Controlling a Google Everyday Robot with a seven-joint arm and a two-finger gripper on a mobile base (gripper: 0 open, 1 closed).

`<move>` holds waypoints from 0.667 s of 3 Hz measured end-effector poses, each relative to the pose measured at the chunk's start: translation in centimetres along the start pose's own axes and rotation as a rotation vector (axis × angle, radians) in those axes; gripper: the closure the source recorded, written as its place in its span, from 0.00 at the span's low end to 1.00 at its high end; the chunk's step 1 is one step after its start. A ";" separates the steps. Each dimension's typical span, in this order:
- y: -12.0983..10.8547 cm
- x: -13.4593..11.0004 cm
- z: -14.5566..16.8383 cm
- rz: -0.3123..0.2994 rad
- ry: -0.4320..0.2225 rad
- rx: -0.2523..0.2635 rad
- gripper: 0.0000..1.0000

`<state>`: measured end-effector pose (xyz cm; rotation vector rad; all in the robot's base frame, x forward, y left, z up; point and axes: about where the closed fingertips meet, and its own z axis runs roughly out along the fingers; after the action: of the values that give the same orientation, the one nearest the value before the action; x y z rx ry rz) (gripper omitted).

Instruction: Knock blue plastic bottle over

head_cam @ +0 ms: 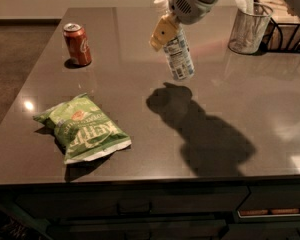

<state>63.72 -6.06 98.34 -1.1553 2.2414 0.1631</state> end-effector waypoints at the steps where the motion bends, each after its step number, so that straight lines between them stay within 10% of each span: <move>1: -1.2 1.2 0.8 -0.043 0.150 -0.013 1.00; 2: -1.6 3.3 2.4 -0.070 0.291 -0.051 1.00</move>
Offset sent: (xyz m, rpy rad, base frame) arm 0.0087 -0.0417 -0.0545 -0.3572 0.3098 0.0588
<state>64.62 -8.46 94.80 -1.3566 2.4550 0.0238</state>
